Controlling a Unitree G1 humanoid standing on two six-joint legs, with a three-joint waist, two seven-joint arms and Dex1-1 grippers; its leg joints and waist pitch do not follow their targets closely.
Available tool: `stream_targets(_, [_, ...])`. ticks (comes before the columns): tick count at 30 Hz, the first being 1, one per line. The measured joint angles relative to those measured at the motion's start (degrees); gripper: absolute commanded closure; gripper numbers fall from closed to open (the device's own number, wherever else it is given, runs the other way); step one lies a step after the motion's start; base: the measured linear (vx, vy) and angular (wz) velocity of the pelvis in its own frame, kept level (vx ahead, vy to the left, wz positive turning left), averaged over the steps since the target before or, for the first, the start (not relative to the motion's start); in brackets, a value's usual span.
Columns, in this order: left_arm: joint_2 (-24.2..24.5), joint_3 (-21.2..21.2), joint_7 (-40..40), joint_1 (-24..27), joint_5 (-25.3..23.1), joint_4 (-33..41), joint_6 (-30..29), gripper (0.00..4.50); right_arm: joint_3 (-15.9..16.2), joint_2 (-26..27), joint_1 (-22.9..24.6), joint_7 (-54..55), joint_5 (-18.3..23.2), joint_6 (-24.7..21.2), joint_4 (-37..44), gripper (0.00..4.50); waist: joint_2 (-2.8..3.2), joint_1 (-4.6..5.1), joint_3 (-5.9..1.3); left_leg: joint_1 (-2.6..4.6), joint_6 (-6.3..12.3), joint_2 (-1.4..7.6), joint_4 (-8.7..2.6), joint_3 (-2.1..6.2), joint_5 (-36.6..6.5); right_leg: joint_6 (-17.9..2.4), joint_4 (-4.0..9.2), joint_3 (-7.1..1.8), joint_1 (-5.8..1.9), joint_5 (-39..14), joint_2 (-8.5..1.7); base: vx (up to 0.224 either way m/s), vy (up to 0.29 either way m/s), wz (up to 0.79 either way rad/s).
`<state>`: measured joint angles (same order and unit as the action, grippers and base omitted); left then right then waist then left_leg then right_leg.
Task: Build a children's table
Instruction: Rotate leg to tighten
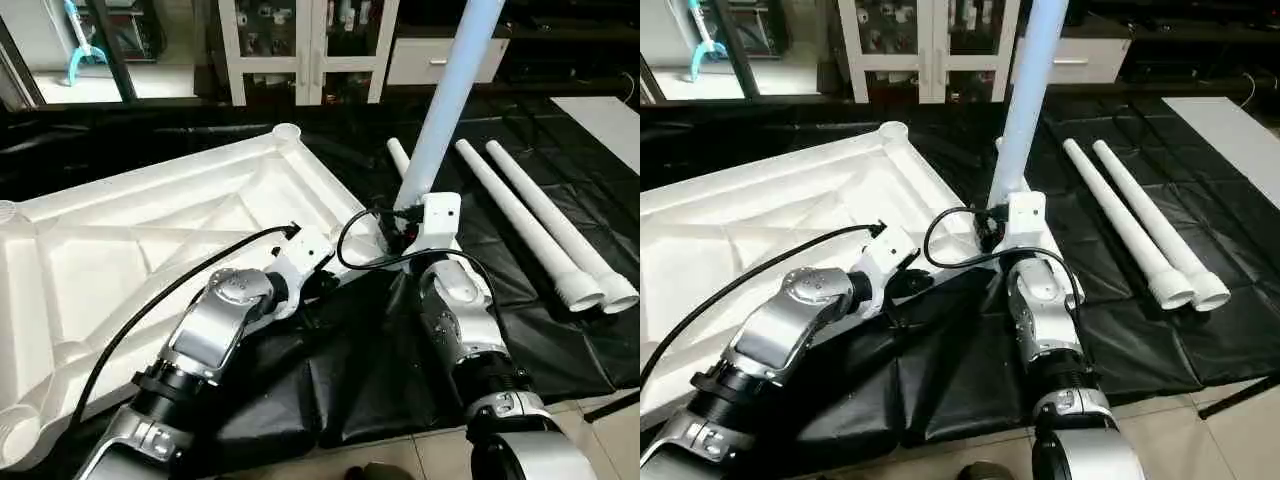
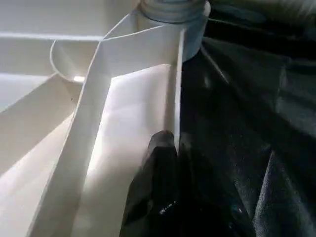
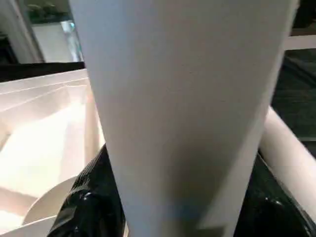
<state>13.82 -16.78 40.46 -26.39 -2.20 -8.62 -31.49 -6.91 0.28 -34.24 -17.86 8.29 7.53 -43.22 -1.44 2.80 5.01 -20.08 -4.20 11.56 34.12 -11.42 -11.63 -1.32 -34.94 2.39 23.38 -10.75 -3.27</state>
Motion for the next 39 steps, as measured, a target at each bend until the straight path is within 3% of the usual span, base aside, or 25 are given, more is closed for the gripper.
stream_targets(1, [0.8,0.0,0.7,0.6,0.2,0.8,0.3,4.50,0.0,-0.4,0.4,-2.8,0.6,0.3,0.1,2.51,0.00,0.05,0.00,-0.01,0.00,0.00,-0.04,0.03,0.0,0.0,0.00,0.03,0.00,0.0,0.00,0.000,0.000,0.00])
stream_targets(2, [2.3,0.1,1.8,1.5,0.2,1.8,1.0,4.50,0.1,-1.1,0.5,-5.7,0.9,0.3,0.2,1.95,0.05,0.18,-0.02,-0.04,0.00,0.01,-0.10,0.03,0.0,0.0,-0.02,0.03,0.02,0.0,0.01,0.000,0.000,0.00])
stream_targets(4, [5.1,0.3,4.4,3.0,0.8,3.1,3.1,4.50,0.6,-1.9,0.8,-12.7,2.8,0.0,0.5,1.78,0.06,0.66,-0.01,-0.17,0.00,0.04,-0.33,0.04,0.0,0.0,-0.03,0.07,0.05,0.0,0.06,0.000,0.000,0.00])
stream_targets(7, [11.6,1.6,9.3,6.3,1.9,5.1,9.2,4.50,3.0,-5.9,1.0,-27.1,6.8,-4.0,1.9,1.53,0.24,1.35,0.09,-0.45,0.03,0.08,-0.48,0.13,0.0,-0.1,-0.06,0.10,0.42,0.0,0.17,0.000,0.000,0.00])
stream_targets(10, [16.0,2.7,14.1,8.5,4.3,6.3,12.3,4.50,5.2,-9.9,0.2,-38.4,8.1,-6.9,2.2,1.27,0.36,1.29,0.18,-0.81,0.29,0.15,-0.42,0.12,0.2,-0.1,-0.06,0.14,0.72,0.0,0.20,0.000,0.000,0.00])
stream_targets(18, [18.9,3.3,17.4,9.1,6.2,6.6,14.1,4.50,7.0,-14.4,-2.3,-50.1,8.2,-11.1,1.7,1.09,0.17,0.69,0.30,-0.89,0.34,0.20,-0.39,0.00,0.2,-0.2,-0.20,0.13,1.16,-0.1,0.20,0.000,0.000,0.00])
stream_targets(19, [19.1,3.3,17.4,9.1,6.4,6.6,14.2,4.50,7.0,-14.6,-2.5,-50.6,8.5,-11.1,1.5,1.34,0.16,0.73,0.30,-0.90,0.34,0.21,-0.39,-0.03,0.2,-0.3,-0.26,0.12,1.21,-0.1,0.20,0.000,0.000,0.00])
stream_targets(23, [19.2,3.5,17.5,9.1,6.5,6.6,14.4,4.50,7.0,-14.1,-2.5,-51.4,9.4,-11.2,1.0,1.47,0.15,0.76,0.31,-0.91,0.34,0.26,-0.36,-0.05,0.2,-0.4,-0.47,0.09,1.39,-0.1,0.24,0.000,0.000,0.00])
stream_targets(24, [19.2,3.6,17.4,9.2,6.5,6.7,14.4,4.50,7.0,-13.9,-2.5,-51.1,9.4,-11.1,1.0,1.79,0.16,0.75,0.31,-0.90,0.34,0.26,-0.34,-0.05,0.2,-0.4,-0.52,0.09,1.41,-0.1,0.25,0.000,0.000,0.00])
stream_targets(27, [19.2,3.6,17.3,9.2,6.5,6.7,14.3,4.50,7.0,-13.2,-2.4,-50.8,9.3,-10.5,1.0,1.85,0.16,0.88,0.32,-0.90,0.33,0.28,-0.27,-0.06,0.2,-0.4,-0.60,0.03,1.45,-0.1,0.27,0.000,0.000,0.00])
stream_targets(31, [19.3,3.6,16.5,8.9,6.4,6.5,14.2,4.50,7.0,-12.5,-2.4,-48.7,8.3,-8.9,0.9,2.26,0.14,1.00,0.32,-0.89,0.33,0.27,-0.20,-0.08,0.2,-0.4,-0.67,-0.02,1.46,-0.1,0.27,0.000,0.000,0.00])
stream_targets(39, [13.2,3.2,9.2,5.9,3.6,4.8,8.2,4.50,5.8,-7.1,-2.6,-27.2,4.4,-7.0,0.7,2.41,0.10,1.16,0.29,-0.54,0.00,0.26,-0.06,-0.10,0.1,-0.4,-0.82,-0.10,1.11,-0.1,0.27,0.000,0.000,0.00])
